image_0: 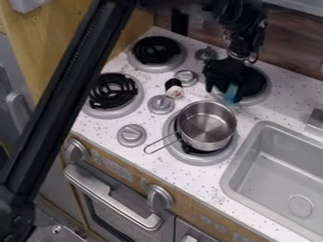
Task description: Place the blue fork on the bottom left burner
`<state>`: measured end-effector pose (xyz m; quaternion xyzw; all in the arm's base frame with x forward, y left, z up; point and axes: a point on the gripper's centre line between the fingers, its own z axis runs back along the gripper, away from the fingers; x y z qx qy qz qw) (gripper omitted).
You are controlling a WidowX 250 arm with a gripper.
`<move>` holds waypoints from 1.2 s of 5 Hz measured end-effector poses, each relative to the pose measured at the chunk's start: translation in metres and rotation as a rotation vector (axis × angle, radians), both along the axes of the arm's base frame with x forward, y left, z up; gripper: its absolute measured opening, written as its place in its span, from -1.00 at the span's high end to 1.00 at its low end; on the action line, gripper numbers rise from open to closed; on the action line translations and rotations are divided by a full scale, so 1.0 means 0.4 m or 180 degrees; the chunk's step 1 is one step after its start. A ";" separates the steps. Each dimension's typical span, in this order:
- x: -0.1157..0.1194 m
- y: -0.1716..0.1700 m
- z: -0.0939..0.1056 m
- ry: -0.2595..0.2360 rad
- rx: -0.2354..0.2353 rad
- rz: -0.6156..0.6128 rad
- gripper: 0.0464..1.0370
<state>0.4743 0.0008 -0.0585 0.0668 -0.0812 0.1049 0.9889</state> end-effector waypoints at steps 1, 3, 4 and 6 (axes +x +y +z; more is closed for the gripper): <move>0.007 -0.029 -0.011 0.0002 -0.0091 -0.0009 -0.92; 0.001 -0.066 -0.046 0.0112 -0.0124 -0.0054 -0.88; -0.002 -0.067 -0.051 -0.0041 -0.0125 -0.0181 -0.40; 0.006 -0.024 -0.021 -0.0054 0.0110 -0.0237 0.00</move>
